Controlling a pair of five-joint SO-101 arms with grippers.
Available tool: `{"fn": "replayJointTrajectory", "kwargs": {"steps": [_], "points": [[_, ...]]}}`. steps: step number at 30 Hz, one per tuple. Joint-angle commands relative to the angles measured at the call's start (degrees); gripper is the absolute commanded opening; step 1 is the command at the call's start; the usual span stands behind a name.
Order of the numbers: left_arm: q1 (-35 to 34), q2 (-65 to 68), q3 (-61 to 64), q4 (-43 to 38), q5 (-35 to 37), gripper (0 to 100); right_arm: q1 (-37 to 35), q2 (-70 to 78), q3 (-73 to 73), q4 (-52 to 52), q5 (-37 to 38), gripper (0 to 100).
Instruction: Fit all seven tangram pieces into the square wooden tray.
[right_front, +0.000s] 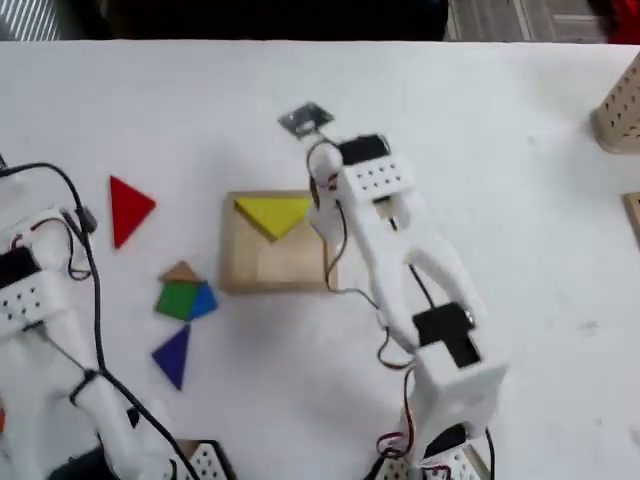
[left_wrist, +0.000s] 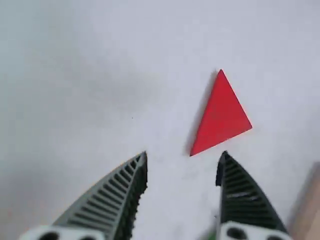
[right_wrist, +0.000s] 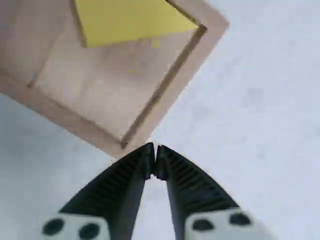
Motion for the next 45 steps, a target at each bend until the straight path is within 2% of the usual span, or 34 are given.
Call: {"fn": "replayJointTrajectory", "kwargs": {"steps": [1, 9, 17, 23, 29, 33, 36, 39, 45], "points": [[1.0, 11.8, -9.8, -0.3, -0.3, 25, 0.4, -13.0, 20.9, -11.6, 1.5, 1.8], [5.0, 39.1, -30.6, 0.2, -0.4, 25, 0.4, -23.6, 44.4, -25.3, 1.8, 1.8], [9.0, 63.8, -55.8, 8.4, -0.9, 25, 0.4, -24.9, 49.1, -25.6, 1.8, 1.8], [9.1, 77.2, -75.7, 17.9, -9.1, 25, 0.4, -25.3, 50.2, -26.1, 5.0, 1.8], [9.5, 87.6, -89.1, 26.9, -16.5, 25, 0.4, -25.0, 50.2, -26.2, 5.4, 1.8], [10.2, 92.4, -93.5, 30.9, -18.2, 25, 0.4, -24.9, 50.2, -26.4, 5.4, 1.8], [10.0, 93.7, -95.5, 33.6, -18.4, 25, 0.4, -24.9, 50.2, -26.5, 5.5, 1.8], [10.2, 93.7, -96.2, 37.5, -22.8, 25, 0.4, -24.9, 50.2, -26.5, 5.5, 1.8], [8.8, 93.6, -101.5, 42.9, -26.0, 25, 0.4, -24.9, 50.2, -26.5, 5.5, 1.8]]}}
